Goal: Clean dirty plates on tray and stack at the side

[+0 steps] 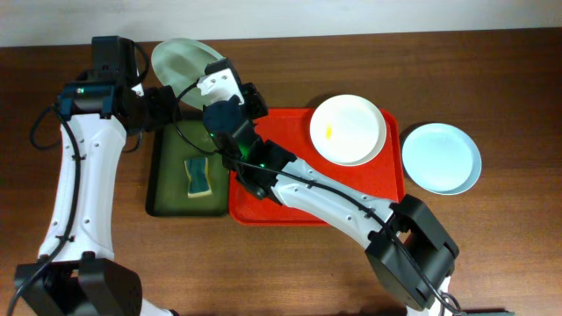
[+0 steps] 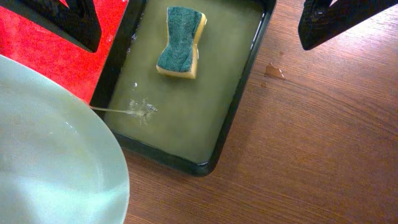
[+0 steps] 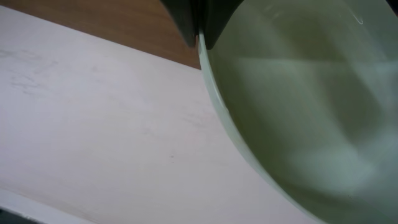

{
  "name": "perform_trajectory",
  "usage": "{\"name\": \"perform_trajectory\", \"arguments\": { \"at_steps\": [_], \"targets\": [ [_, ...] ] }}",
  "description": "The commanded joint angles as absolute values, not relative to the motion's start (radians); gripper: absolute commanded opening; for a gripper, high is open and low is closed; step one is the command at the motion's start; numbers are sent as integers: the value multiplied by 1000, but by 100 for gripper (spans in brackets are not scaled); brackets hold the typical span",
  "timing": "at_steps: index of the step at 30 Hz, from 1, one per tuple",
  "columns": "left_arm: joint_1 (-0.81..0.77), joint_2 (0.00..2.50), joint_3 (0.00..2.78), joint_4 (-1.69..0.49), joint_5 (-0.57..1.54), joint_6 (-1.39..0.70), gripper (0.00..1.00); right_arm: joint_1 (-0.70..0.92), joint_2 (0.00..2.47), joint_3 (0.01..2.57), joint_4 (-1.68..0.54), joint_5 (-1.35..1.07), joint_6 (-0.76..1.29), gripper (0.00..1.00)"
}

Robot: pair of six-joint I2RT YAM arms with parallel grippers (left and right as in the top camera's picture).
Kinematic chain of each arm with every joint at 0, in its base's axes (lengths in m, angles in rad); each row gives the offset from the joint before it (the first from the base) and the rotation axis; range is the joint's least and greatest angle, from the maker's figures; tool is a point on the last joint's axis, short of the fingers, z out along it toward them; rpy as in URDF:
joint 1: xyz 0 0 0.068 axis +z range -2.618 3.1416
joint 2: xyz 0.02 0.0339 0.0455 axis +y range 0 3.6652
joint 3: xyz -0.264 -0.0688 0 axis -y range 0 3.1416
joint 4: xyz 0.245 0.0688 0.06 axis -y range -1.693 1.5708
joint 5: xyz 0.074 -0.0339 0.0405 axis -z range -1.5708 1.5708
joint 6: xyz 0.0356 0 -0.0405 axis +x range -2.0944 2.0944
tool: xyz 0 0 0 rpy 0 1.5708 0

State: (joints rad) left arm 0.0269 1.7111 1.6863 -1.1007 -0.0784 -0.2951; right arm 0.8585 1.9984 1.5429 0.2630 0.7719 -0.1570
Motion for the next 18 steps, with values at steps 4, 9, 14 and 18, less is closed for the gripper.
{"name": "perform_trajectory", "arguments": {
  "at_steps": [4, 9, 14, 18],
  "targets": [
    [29, 1713, 1687, -1101, -78, -290, 99, 862, 1981, 1565, 216, 801, -105, 4],
    [29, 1713, 1687, -1101, -78, -290, 99, 821, 1982, 1565, 75, 797, 157, 4],
    [29, 1713, 1687, -1101, -78, -290, 99, 742, 1982, 1565, -138, 384, 425, 4],
    [29, 1713, 1687, -1101, -78, -290, 99, 630, 1940, 1565, -254, -7, 445, 4]
  ]
}}
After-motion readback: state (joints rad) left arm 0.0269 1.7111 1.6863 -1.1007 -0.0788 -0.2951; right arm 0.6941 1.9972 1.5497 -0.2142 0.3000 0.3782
